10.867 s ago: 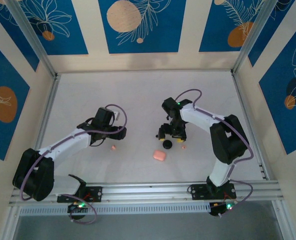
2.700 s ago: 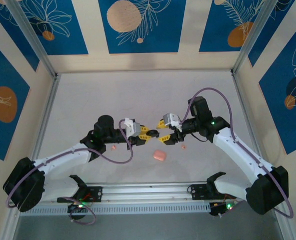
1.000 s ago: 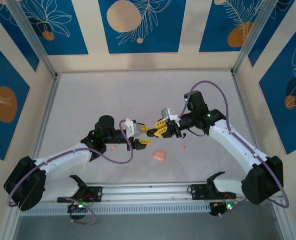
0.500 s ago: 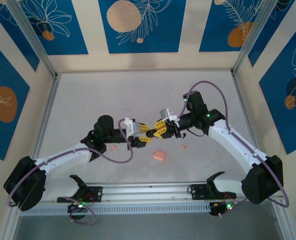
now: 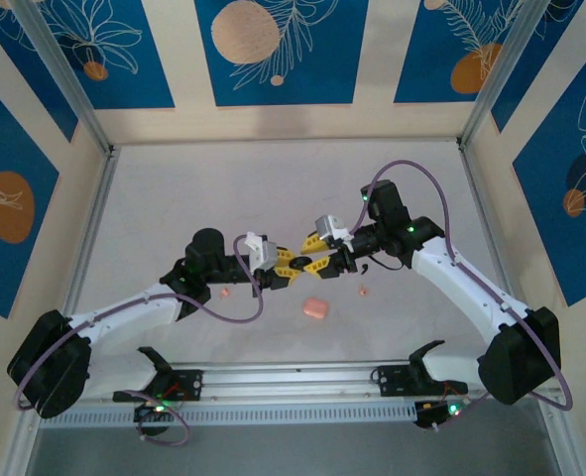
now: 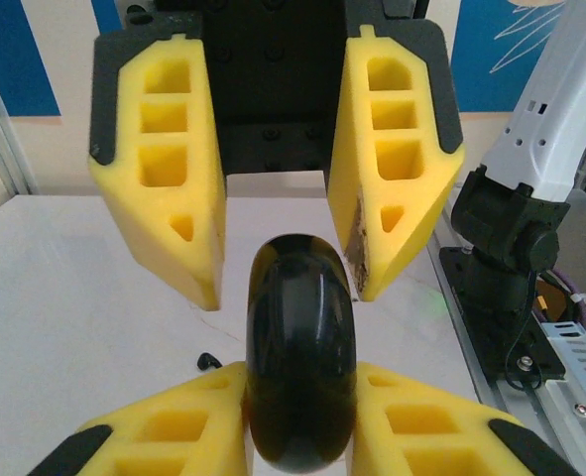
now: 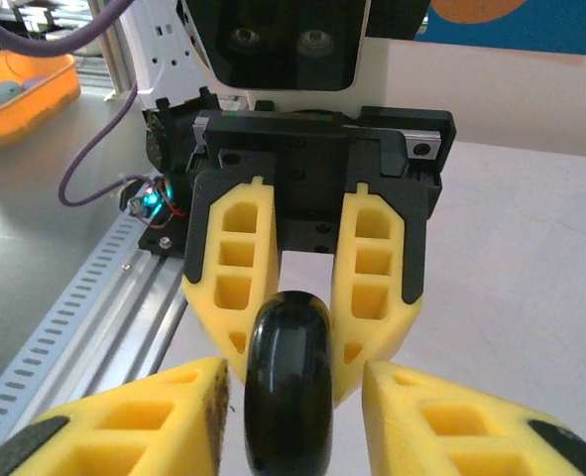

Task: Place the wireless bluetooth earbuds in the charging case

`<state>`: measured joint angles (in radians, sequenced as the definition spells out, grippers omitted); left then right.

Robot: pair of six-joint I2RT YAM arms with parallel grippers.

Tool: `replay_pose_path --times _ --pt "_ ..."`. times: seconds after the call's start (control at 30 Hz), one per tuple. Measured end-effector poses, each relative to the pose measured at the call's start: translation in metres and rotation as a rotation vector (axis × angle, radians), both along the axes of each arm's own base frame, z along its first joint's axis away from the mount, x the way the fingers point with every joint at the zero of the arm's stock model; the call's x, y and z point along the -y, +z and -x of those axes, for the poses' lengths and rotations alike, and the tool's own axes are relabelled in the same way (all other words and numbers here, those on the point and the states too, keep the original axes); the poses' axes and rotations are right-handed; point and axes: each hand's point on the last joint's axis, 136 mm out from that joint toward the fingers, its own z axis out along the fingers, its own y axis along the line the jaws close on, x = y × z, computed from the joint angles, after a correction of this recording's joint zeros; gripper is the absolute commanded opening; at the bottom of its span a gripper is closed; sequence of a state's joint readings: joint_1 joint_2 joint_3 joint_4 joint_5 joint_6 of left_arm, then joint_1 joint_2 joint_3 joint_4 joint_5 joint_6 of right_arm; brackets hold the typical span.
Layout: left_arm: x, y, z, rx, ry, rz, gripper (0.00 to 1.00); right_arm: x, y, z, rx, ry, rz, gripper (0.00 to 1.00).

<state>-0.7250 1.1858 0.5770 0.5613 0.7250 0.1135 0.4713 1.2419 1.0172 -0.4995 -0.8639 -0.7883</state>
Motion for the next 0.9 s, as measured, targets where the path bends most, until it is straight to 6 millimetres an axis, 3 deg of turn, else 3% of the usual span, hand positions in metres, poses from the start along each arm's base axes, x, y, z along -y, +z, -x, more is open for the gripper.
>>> replay_pose_path --times 0.47,0.9 --pt "-0.001 -0.006 -0.003 -0.006 0.019 -0.022 0.24 -0.001 -0.008 -0.013 -0.06 -0.066 0.037 0.45" --pt "-0.002 -0.009 -0.004 -0.005 0.024 -0.035 0.24 0.003 -0.003 -0.035 -0.072 -0.152 0.034 0.44"
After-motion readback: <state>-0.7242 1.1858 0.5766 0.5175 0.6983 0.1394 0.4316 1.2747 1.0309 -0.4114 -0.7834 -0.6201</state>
